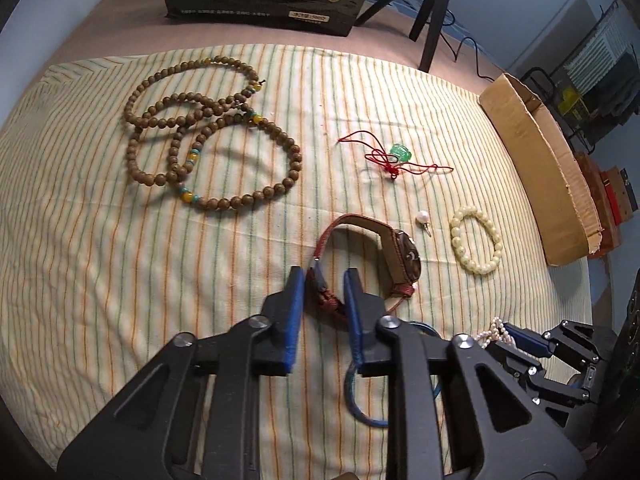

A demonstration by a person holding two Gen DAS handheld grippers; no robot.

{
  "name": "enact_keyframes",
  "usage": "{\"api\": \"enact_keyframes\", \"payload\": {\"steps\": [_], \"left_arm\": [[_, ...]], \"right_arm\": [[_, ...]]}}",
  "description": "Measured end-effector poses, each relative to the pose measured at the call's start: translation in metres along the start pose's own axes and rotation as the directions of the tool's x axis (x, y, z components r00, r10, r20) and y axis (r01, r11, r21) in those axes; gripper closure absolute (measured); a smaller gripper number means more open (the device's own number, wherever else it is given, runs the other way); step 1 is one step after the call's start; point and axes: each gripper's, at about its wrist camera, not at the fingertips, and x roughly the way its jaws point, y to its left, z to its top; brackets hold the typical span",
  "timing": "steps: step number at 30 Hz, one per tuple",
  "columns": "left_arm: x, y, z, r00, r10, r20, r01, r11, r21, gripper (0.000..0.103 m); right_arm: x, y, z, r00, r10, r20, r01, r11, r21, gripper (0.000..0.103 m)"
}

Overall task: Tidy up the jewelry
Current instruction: 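Grasp the red-strap watch with left tool while right tool grasps pearl necklace, then carry watch and pearls into the cardboard box and open both tools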

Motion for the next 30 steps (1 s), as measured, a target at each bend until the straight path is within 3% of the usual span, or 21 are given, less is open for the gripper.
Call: {"api": "enact_keyframes", "payload": {"steps": [2, 8, 18, 30], "left_arm": [[0.001, -0.002, 0.001, 1.000, 0.005, 0.006, -0.005, 1.000, 0.001, 0.088], [-0.005, 0.001, 0.003, 1.000, 0.009, 0.027, -0.008, 1.000, -0.021, 0.094], [-0.029, 0.000, 0.005, 0.996, 0.009, 0.086, -0.007, 1.000, -0.020, 0.095], [-0.065, -0.042, 0.013, 0.983, -0.087, 0.162, 0.084, 0.996, 0.026, 0.095]], "right_arm": [[-0.001, 0.001, 0.000, 1.000, 0.003, 0.001, -0.003, 1.000, -0.002, 0.093], [-0.005, -0.001, 0.000, 1.000, 0.011, 0.016, -0.011, 1.000, 0.011, 0.094], [-0.039, -0.007, 0.010, 0.992, 0.011, 0.127, -0.017, 0.999, 0.042, 0.094], [-0.095, -0.041, 0.026, 0.956, -0.038, 0.290, -0.005, 0.989, 0.146, 0.095]]}}
